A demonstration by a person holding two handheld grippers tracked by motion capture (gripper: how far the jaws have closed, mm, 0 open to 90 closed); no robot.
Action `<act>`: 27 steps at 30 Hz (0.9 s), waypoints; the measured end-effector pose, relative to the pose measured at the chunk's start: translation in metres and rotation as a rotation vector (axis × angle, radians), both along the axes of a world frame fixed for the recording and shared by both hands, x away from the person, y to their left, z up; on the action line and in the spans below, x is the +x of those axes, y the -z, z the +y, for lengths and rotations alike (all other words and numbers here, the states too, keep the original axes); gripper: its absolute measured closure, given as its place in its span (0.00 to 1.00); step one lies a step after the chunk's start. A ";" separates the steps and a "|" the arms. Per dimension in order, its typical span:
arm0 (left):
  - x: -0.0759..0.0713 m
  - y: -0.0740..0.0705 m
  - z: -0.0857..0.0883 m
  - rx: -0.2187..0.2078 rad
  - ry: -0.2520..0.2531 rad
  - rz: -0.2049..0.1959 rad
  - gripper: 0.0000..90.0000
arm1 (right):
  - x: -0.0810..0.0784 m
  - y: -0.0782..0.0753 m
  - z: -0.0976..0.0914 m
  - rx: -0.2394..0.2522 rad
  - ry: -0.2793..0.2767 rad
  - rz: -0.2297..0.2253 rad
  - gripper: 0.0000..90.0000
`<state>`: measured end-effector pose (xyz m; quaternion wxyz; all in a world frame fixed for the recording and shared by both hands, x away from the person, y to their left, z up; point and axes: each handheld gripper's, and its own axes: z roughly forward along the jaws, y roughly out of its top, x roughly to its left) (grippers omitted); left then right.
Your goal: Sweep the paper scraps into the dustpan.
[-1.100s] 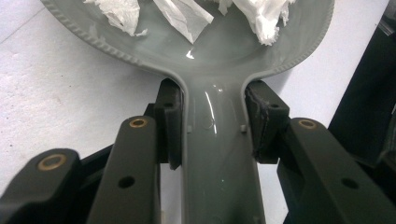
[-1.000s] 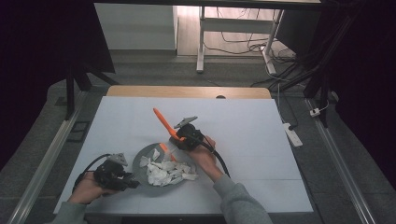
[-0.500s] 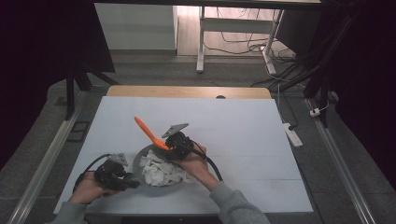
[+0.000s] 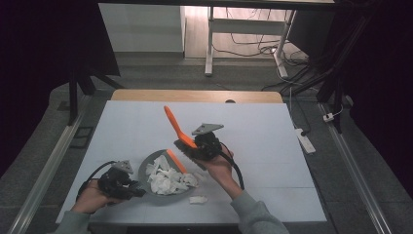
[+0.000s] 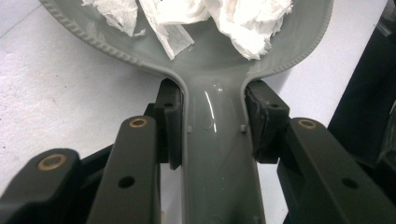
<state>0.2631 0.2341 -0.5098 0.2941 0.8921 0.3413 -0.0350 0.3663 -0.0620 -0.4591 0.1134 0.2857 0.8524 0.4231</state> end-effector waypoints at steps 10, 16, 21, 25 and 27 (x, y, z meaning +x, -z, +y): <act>-0.005 0.001 0.008 -0.008 -0.001 -0.001 0.68 | -0.009 0.004 -0.048 -0.039 0.076 -0.002 0.78; -0.010 0.001 0.016 -0.013 0.011 -0.007 0.68 | -0.017 0.011 -0.069 -0.053 0.109 0.020 0.78; -0.016 0.002 0.023 -0.010 0.036 -0.015 0.68 | -0.020 0.020 -0.073 -0.082 0.111 0.040 0.78; -0.022 0.000 0.029 -0.011 0.040 -0.026 0.68 | -0.021 0.025 -0.071 -0.093 0.107 0.054 0.78; -0.025 -0.001 0.034 -0.018 0.043 -0.031 0.68 | -0.021 0.026 -0.069 -0.096 0.102 0.056 0.78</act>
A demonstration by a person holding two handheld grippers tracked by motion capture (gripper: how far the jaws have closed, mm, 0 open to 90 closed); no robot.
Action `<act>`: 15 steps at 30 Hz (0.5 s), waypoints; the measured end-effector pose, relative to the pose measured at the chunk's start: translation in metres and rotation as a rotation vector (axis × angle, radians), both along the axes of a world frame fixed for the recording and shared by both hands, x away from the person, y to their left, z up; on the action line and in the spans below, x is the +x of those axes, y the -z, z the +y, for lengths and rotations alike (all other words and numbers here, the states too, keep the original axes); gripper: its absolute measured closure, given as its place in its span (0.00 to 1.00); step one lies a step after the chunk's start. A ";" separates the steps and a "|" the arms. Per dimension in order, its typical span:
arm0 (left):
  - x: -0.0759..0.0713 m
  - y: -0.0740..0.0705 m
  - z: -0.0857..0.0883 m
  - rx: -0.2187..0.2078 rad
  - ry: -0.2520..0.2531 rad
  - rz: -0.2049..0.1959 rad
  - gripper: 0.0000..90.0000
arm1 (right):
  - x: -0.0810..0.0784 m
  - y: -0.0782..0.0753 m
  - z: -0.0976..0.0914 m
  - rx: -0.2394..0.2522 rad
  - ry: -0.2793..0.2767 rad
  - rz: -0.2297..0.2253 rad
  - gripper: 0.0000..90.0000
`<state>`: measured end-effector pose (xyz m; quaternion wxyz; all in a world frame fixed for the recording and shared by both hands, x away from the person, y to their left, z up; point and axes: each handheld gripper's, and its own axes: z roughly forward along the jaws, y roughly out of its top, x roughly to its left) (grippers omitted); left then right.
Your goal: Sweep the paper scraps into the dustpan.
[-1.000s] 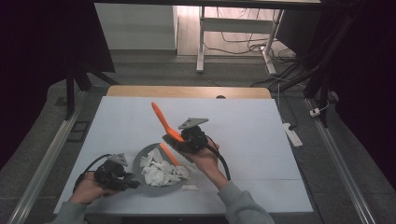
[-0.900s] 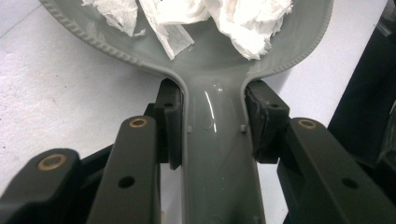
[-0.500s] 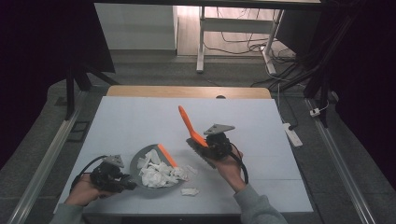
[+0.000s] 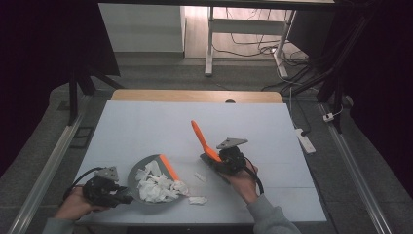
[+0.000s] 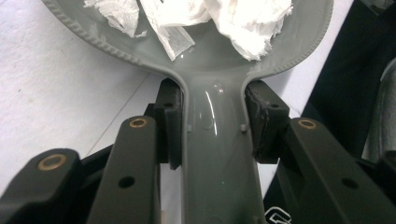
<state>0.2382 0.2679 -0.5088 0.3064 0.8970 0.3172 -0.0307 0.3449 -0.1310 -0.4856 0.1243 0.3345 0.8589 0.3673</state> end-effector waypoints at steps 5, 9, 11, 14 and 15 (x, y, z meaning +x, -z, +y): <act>-0.011 0.002 0.005 0.003 0.040 0.000 0.68 | -0.002 0.003 0.005 -0.007 -0.011 0.006 0.78; -0.022 0.003 -0.002 0.017 0.098 0.002 0.68 | -0.004 0.006 0.010 -0.015 -0.019 0.014 0.78; -0.026 0.003 -0.006 0.019 0.103 0.004 0.68 | -0.005 0.007 0.012 -0.017 -0.018 0.023 0.78; -0.030 0.002 -0.010 0.021 0.103 0.006 0.68 | -0.008 0.008 0.015 -0.016 -0.023 0.024 0.78; -0.031 0.002 -0.011 0.019 0.103 0.006 0.68 | -0.010 0.008 0.017 -0.018 -0.025 0.024 0.78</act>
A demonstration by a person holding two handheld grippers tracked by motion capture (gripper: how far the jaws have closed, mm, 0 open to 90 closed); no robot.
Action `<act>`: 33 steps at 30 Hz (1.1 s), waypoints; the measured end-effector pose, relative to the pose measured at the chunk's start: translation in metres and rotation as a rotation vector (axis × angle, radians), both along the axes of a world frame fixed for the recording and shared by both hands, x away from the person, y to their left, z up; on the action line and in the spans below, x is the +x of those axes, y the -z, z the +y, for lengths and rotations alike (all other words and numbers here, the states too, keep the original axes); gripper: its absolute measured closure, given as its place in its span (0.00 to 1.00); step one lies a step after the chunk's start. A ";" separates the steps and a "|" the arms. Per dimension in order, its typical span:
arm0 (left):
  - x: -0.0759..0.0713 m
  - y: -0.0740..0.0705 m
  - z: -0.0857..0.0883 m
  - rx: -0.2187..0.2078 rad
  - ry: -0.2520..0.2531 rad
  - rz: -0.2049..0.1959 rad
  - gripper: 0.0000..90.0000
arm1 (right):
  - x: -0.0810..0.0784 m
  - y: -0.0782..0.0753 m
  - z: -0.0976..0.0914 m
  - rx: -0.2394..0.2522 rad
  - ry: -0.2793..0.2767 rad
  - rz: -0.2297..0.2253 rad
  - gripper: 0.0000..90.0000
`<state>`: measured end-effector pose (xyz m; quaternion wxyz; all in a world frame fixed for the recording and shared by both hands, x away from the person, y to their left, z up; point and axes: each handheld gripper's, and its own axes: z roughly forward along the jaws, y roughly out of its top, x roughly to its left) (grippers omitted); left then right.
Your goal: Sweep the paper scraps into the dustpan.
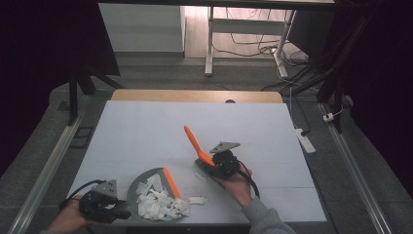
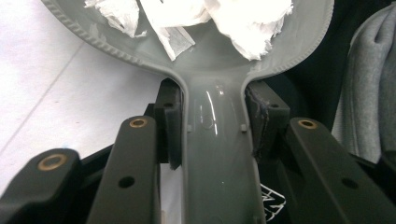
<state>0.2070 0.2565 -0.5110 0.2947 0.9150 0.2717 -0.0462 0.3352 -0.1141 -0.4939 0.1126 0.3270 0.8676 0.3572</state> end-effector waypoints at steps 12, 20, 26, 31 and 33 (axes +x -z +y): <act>-0.005 0.001 -0.023 -0.001 -0.048 0.021 0.68 | -0.029 0.001 0.016 -0.013 0.003 -0.008 0.78; -0.005 0.002 -0.035 -0.005 -0.064 0.037 0.68 | -0.042 0.001 0.037 0.034 -0.028 0.040 0.78; -0.004 0.003 -0.039 -0.018 -0.079 0.038 0.68 | -0.050 -0.004 0.054 0.103 -0.101 0.074 0.78; -0.003 0.006 -0.042 -0.012 -0.080 0.049 0.68 | -0.044 -0.028 0.041 0.152 -0.059 -0.024 0.78; -0.002 0.007 -0.043 -0.014 -0.082 0.050 0.68 | -0.034 -0.033 0.029 0.149 -0.019 -0.041 0.78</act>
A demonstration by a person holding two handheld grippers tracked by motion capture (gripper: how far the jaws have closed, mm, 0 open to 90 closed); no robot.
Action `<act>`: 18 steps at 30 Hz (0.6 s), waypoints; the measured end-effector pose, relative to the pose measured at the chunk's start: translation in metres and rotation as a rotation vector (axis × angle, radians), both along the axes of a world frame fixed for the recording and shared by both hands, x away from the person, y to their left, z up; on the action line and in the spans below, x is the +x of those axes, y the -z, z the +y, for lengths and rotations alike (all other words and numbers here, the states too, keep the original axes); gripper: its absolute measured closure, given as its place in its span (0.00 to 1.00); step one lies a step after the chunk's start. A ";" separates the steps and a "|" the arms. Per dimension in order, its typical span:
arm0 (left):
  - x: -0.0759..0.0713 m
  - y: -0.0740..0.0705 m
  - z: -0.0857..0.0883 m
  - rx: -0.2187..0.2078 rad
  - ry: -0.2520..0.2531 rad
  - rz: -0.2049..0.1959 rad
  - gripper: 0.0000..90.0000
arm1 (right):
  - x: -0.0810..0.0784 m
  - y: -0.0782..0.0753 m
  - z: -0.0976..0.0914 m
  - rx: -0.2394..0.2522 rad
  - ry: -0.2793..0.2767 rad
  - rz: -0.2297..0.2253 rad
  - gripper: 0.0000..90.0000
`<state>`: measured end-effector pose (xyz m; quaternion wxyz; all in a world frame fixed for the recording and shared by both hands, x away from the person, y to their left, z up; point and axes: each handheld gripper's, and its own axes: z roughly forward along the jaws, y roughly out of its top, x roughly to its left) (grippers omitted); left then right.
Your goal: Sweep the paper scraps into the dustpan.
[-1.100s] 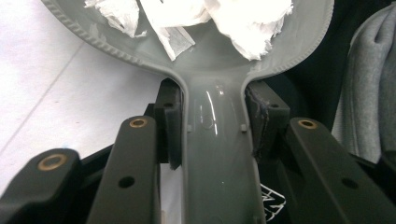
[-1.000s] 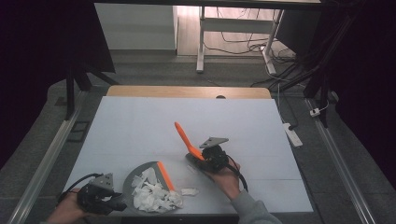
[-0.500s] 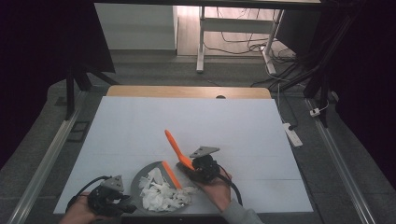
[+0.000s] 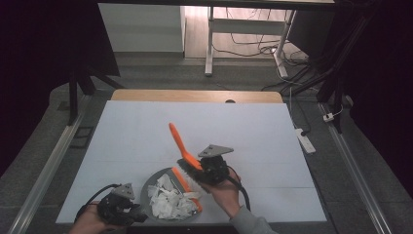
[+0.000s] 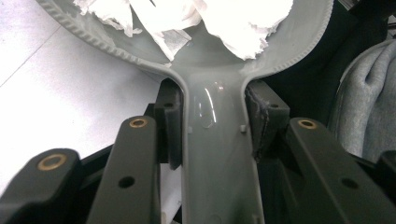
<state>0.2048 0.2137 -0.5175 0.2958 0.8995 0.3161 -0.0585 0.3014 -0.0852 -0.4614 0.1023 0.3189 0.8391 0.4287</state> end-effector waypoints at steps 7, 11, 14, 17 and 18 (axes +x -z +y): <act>0.001 0.001 -0.002 0.003 -0.003 0.003 0.68 | 0.023 0.028 -0.015 -0.080 0.064 0.053 0.78; 0.001 0.001 -0.003 0.003 -0.004 0.002 0.68 | 0.021 0.036 -0.008 -0.108 0.049 0.065 0.78; 0.001 0.001 -0.004 0.004 -0.005 0.002 0.68 | 0.015 0.037 0.001 -0.104 0.023 0.071 0.78; 0.001 0.002 -0.006 0.007 -0.005 0.004 0.68 | 0.004 0.038 0.014 -0.097 -0.013 0.072 0.78; 0.001 0.002 -0.006 0.009 -0.005 0.004 0.68 | 0.001 0.038 0.018 -0.094 -0.027 0.068 0.78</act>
